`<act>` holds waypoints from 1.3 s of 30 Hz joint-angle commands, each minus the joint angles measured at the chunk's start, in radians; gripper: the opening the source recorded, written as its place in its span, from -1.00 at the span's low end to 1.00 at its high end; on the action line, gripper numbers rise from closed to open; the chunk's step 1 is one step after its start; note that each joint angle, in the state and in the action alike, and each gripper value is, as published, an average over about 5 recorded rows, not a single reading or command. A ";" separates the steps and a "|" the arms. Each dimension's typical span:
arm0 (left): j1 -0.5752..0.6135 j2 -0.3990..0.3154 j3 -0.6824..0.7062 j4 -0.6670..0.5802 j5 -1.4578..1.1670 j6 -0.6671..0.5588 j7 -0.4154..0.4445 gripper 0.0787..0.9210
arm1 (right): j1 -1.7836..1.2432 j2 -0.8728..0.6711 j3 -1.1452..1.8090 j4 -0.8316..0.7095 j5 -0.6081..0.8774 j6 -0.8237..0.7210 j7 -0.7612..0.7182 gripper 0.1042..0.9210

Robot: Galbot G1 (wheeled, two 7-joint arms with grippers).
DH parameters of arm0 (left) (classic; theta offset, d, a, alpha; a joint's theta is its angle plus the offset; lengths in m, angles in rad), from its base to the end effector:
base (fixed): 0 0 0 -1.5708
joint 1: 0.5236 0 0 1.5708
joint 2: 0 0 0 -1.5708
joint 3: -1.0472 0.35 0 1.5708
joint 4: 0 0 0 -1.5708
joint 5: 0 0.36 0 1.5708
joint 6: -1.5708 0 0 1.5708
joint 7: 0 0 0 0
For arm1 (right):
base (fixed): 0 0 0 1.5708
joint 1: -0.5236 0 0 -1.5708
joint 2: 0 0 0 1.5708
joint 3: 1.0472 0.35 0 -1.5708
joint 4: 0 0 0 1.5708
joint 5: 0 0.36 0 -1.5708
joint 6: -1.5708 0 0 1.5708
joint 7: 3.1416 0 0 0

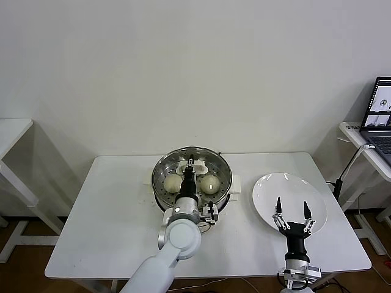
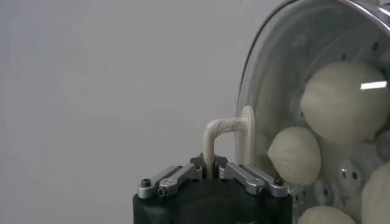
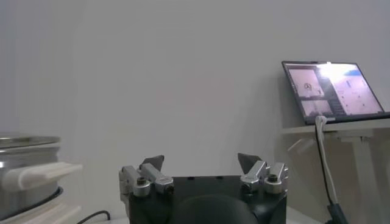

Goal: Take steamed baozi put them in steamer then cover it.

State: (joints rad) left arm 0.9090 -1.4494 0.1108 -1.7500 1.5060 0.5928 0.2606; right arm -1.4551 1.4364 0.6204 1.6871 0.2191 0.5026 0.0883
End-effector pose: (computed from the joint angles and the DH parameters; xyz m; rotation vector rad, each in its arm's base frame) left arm 0.3252 -0.1738 -0.2669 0.0834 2.2246 2.1731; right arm 0.2074 -0.0755 -0.4173 0.2778 2.9035 0.0703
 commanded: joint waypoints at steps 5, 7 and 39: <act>0.008 -0.007 -0.005 0.008 0.005 -0.007 -0.008 -0.73 | -0.002 -0.001 0.000 0.003 -0.001 0.003 -0.001 0.76; 0.007 -0.007 -0.007 0.010 0.004 -0.009 -0.009 -0.73 | -0.003 -0.001 0.000 0.004 -0.002 0.004 -0.001 0.76; 0.191 0.123 -0.026 -0.280 -0.049 -0.037 -0.057 0.23 | 0.005 -0.017 -0.003 -0.021 -0.001 0.014 -0.003 0.76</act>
State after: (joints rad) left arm 0.9912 -1.4024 0.0943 -1.8396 1.4934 0.5554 0.2233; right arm -1.4531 1.4211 0.6193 1.6757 0.2192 0.5147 0.0860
